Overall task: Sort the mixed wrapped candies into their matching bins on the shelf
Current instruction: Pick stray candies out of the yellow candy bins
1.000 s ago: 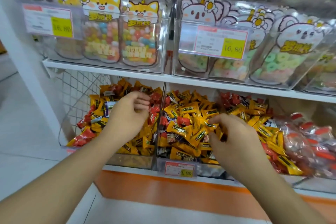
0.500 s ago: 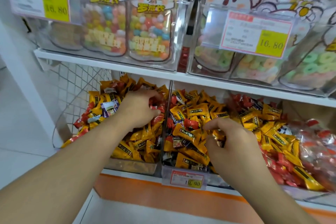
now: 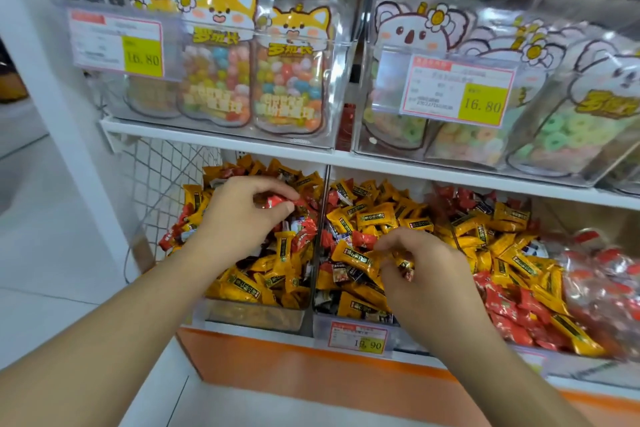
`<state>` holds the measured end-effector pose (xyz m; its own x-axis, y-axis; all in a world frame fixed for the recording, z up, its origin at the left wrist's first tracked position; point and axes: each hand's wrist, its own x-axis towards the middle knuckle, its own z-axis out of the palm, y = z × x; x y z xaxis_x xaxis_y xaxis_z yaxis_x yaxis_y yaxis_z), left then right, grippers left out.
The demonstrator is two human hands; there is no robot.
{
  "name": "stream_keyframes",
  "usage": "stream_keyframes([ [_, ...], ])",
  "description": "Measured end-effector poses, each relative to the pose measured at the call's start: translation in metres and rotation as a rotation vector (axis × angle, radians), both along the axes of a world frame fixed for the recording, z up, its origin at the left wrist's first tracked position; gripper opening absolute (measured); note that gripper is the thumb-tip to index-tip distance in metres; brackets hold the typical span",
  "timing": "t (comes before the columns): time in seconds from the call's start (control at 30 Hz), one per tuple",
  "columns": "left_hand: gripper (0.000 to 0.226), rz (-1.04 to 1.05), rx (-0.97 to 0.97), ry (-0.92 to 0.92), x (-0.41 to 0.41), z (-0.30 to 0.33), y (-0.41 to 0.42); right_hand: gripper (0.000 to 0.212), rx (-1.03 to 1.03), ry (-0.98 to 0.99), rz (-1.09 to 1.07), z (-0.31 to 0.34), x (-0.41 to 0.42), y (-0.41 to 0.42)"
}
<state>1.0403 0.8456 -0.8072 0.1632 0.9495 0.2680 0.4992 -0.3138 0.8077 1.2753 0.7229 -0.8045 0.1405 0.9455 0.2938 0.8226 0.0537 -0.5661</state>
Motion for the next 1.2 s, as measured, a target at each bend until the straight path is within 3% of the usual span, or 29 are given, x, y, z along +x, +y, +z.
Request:
stream_keyframes([
  [0.13, 0.017, -0.111, -0.1, -0.167, 0.006, 0.022, -0.028, 0.029, 0.026, 0.086, 0.068, 0.004, -0.007, 0.002],
  [0.27, 0.021, -0.241, -0.21, -0.224, 0.028, 0.03, -0.056, 0.055, -0.062, 0.306, 0.204, 0.014, -0.013, 0.001],
  [0.37, 0.027, -0.308, -0.274, -0.26, 0.047, 0.03, -0.073, 0.041, -0.072, 0.402, 0.216, 0.017, -0.009, -0.004],
  [0.47, 0.034, -0.309, -0.309, -0.274, 0.062, 0.029, -0.081, 0.023, -0.042, 0.366, 0.124, 0.014, 0.002, -0.008],
  [0.67, 0.031, -0.262, -0.289, -0.237, 0.092, 0.018, -0.087, 0.016, -0.032, 0.308, 0.013, 0.012, 0.029, -0.021],
  [0.87, 0.022, -0.261, -0.277, -0.18, 0.11, 0.013, -0.089, 0.013, 0.017, 0.178, -0.22, 0.024, 0.082, -0.042],
  [0.97, 0.021, -0.272, -0.284, -0.2, 0.117, 0.014, -0.092, 0.023, -0.064, 0.076, -0.298, 0.025, 0.107, -0.05],
  [1.07, 0.021, -0.285, -0.288, -0.199, 0.122, 0.014, -0.096, 0.037, -0.147, 0.019, -0.288, 0.022, 0.114, -0.052],
  [1.2, 0.023, -0.293, -0.289, -0.231, 0.125, 0.013, -0.1, 0.024, -0.125, 0.116, -0.101, 0.024, 0.096, -0.056],
])
